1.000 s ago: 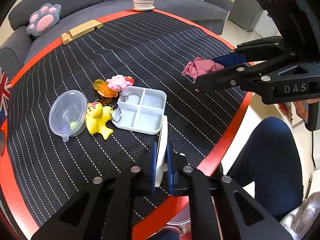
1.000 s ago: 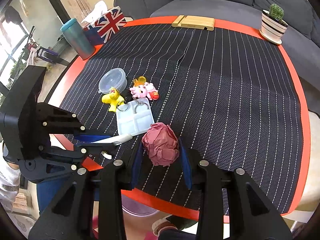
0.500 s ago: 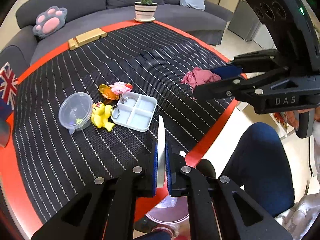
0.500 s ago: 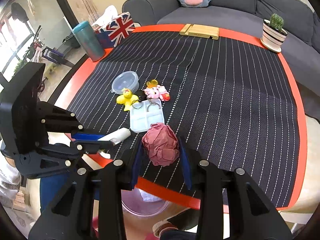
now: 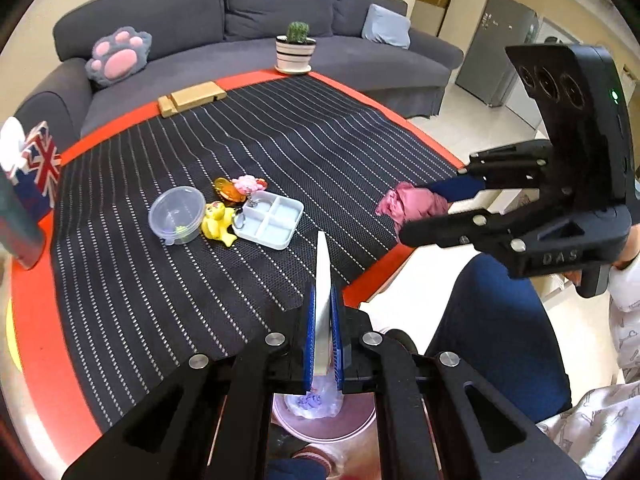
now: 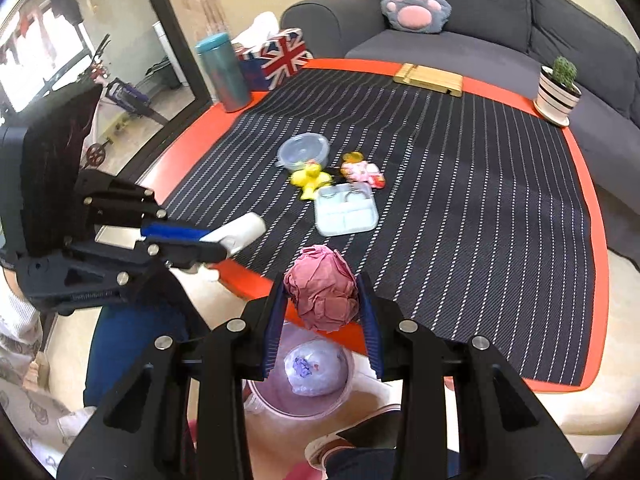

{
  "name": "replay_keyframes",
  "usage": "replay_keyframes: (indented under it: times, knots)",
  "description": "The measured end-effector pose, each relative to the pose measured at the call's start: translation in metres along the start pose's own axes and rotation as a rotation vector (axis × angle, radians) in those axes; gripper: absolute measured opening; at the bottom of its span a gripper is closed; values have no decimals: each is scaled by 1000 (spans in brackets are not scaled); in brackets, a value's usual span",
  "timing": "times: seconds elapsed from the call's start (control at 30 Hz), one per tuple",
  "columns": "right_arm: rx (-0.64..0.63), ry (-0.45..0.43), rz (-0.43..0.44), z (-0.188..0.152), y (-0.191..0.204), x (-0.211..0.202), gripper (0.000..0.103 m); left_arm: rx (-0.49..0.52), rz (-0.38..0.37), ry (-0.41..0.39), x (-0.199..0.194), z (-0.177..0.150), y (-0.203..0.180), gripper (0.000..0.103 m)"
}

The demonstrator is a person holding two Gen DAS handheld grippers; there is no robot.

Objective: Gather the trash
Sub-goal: 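Carry the pink paper to the bin and open the right tool while the left tool holds the stick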

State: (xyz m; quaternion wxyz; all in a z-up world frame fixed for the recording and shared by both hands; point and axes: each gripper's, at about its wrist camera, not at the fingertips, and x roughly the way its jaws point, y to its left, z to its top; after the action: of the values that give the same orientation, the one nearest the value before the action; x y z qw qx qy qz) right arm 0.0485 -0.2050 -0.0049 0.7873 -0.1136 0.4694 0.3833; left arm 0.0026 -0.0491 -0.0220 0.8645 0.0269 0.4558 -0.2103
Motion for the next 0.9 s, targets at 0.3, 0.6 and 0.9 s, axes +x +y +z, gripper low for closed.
replay_keyframes:
  times: [0.3,0.6,0.9]
  knots:
    - [-55,2,38,-16,31,-12,35,-16,5,-18,-17,-18,-7,7]
    - [-92,44,80,-39,56,-5,35,-24,10,-39,-33,-34,-17,7]
    - [-78,46,90,-47,60,2,85,-34,14,-35,-37,-38,-14,7]
